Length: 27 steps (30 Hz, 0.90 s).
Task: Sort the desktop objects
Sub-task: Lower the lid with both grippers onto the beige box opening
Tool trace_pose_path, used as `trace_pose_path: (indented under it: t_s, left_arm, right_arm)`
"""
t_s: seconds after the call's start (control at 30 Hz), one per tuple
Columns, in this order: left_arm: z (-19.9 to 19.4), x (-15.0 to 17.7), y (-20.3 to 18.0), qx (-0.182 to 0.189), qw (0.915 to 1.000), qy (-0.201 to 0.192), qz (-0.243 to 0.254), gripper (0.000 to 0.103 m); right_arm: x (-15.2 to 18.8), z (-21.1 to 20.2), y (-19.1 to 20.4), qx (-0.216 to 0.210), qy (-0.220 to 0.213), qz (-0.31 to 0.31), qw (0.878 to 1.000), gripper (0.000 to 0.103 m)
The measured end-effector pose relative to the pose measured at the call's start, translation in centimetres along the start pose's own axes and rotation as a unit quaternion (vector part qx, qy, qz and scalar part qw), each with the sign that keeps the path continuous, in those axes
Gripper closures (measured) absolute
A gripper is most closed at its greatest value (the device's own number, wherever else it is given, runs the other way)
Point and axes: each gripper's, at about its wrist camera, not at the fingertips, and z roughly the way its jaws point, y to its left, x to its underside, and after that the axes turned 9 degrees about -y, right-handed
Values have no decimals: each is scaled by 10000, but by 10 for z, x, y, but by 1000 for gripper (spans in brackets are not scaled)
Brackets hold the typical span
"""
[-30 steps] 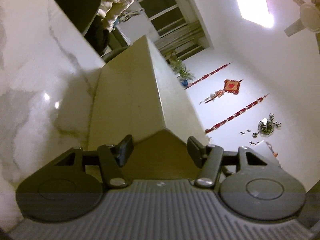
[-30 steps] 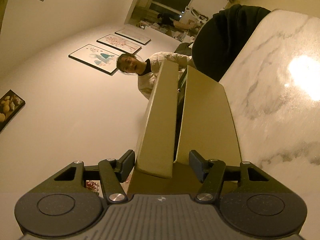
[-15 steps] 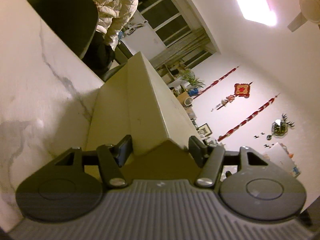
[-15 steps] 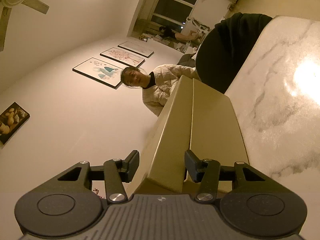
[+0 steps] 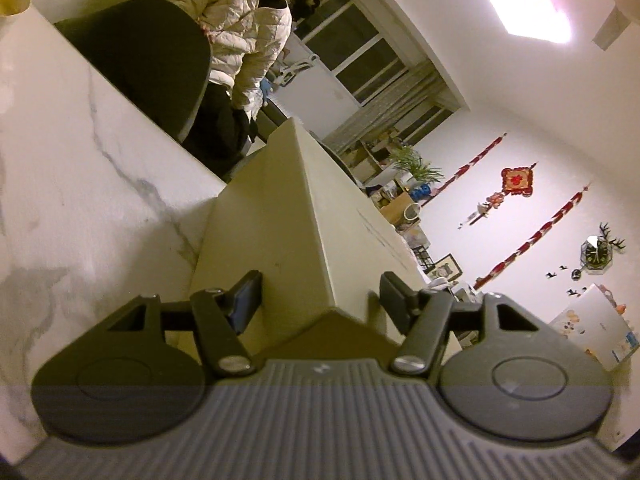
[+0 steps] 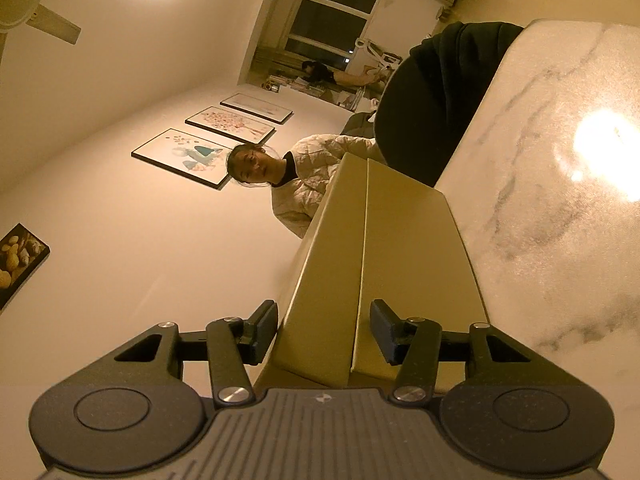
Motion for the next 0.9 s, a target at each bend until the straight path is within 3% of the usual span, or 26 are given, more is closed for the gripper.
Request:
trace_pose_path:
  t_s: [0.9]
  left_arm:
    - [-8,0,-3,-174,9998,85,69,48]
  right_arm:
    - [7,-3,-9,83,-95,-89,9999,47]
